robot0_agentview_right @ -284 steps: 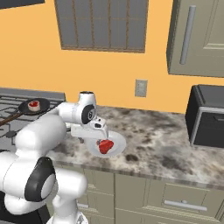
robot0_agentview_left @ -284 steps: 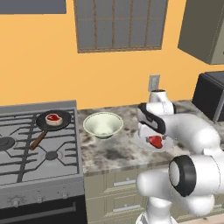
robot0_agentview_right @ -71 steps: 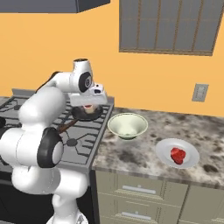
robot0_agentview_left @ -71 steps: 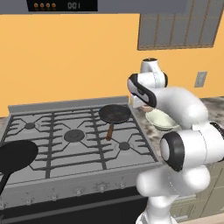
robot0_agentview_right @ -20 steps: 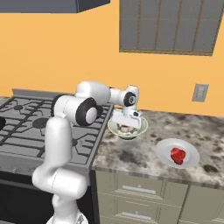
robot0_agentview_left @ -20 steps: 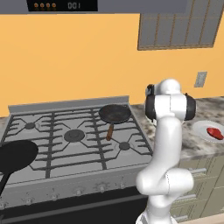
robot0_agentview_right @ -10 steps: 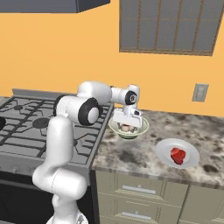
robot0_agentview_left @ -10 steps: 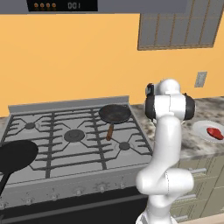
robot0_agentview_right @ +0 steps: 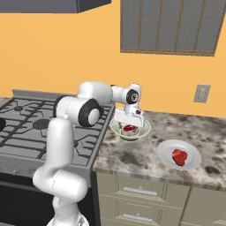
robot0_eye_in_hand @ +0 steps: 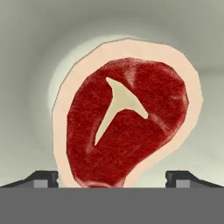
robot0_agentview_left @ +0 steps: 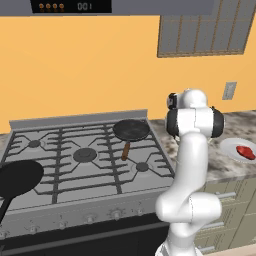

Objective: Place one of the steaks on the plate and the other in the bowl. Then place the bowl in the fridge.

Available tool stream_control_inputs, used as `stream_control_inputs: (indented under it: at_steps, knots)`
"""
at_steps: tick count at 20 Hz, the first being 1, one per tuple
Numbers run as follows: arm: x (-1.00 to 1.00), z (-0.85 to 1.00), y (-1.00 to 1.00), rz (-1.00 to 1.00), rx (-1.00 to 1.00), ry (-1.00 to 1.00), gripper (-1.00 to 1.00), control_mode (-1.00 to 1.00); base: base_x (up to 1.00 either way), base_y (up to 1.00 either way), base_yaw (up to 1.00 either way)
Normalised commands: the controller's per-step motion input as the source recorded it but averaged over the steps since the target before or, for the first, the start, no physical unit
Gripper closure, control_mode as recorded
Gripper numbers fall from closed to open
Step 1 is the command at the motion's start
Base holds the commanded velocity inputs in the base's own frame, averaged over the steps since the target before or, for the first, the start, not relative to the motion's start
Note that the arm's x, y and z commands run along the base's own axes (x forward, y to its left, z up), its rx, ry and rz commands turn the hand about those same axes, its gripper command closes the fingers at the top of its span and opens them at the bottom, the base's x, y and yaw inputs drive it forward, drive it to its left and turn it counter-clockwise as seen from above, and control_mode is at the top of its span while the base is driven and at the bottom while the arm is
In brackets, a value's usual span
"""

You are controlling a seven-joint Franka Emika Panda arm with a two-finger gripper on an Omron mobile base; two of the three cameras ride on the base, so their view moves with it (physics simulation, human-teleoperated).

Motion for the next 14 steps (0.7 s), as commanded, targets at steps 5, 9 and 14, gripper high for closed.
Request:
stream_control_inputs:
  at_steps: [5, 9, 14]
  knots:
    - [-0.11, 0.54, 0.0, 0.0, -0.01, -0.04, -1.0, -1.0, 0.0, 0.0, 0.0]
    - [-0.26, 0.52, 0.08, 0.0, -0.03, -0.01, -1.0, -1.0, 0.0, 0.0, 0.0]
    - [-0.79, 0.33, 0.44, 0.0, -0.11, -0.2, -1.0, -1.0, 0.0, 0.0, 0.0]
